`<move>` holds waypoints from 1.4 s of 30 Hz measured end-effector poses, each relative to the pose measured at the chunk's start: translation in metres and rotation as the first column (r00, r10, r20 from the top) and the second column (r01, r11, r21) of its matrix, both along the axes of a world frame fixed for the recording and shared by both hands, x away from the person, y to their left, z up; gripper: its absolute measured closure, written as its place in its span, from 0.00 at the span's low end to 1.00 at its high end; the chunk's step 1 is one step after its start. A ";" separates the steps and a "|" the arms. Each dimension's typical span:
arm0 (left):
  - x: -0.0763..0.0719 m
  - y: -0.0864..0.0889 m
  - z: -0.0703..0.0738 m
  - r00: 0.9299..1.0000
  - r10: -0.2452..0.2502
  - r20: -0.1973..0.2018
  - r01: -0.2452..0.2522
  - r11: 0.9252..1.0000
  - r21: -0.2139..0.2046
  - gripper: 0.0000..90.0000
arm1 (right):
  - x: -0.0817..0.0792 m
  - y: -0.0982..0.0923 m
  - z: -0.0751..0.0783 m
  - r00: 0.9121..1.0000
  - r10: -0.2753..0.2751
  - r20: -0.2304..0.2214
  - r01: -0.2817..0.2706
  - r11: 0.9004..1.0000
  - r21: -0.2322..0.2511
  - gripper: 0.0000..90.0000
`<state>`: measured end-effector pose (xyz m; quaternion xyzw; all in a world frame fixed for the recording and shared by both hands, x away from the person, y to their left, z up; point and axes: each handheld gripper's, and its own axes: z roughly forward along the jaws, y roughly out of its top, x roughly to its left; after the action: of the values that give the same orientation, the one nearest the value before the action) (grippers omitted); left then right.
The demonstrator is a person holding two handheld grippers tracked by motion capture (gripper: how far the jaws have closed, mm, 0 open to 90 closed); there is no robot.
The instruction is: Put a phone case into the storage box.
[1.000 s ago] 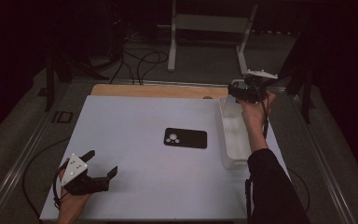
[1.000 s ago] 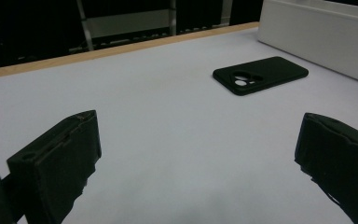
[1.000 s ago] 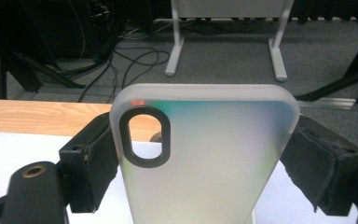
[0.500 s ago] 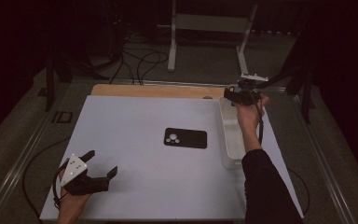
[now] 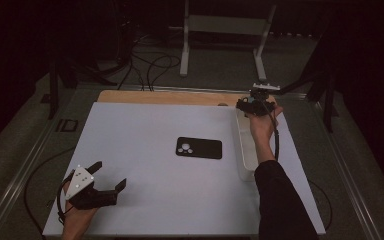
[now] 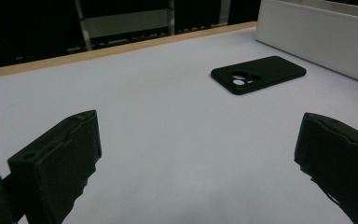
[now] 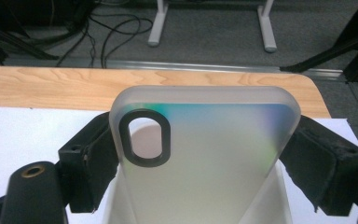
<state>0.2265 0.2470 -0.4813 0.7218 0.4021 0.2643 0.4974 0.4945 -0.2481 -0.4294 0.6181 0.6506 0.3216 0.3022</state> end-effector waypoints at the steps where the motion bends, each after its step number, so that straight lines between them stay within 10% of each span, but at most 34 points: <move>1: 0.000 0.000 0.000 1.000 0.000 0.000 0.000 1.000 -0.002 0.01 | 0.000 0.000 -0.001 1.000 0.000 -0.003 0.000 1.000 0.003 0.18; 24: 0.000 -0.001 0.000 1.000 -0.003 -0.004 0.003 1.000 0.002 0.01 | 0.006 0.002 -0.003 0.999 -0.040 0.022 0.039 0.999 0.017 0.10; 42: 0.000 0.000 0.000 1.000 0.002 -0.003 -0.002 1.000 0.002 0.01 | -0.023 0.003 0.031 0.988 0.100 0.115 -0.115 0.985 0.126 0.11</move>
<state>0.2264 0.2468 -0.4817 0.7222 0.4033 0.2644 0.4959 0.4714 -0.2447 -0.3988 0.5823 0.6430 0.4128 0.2778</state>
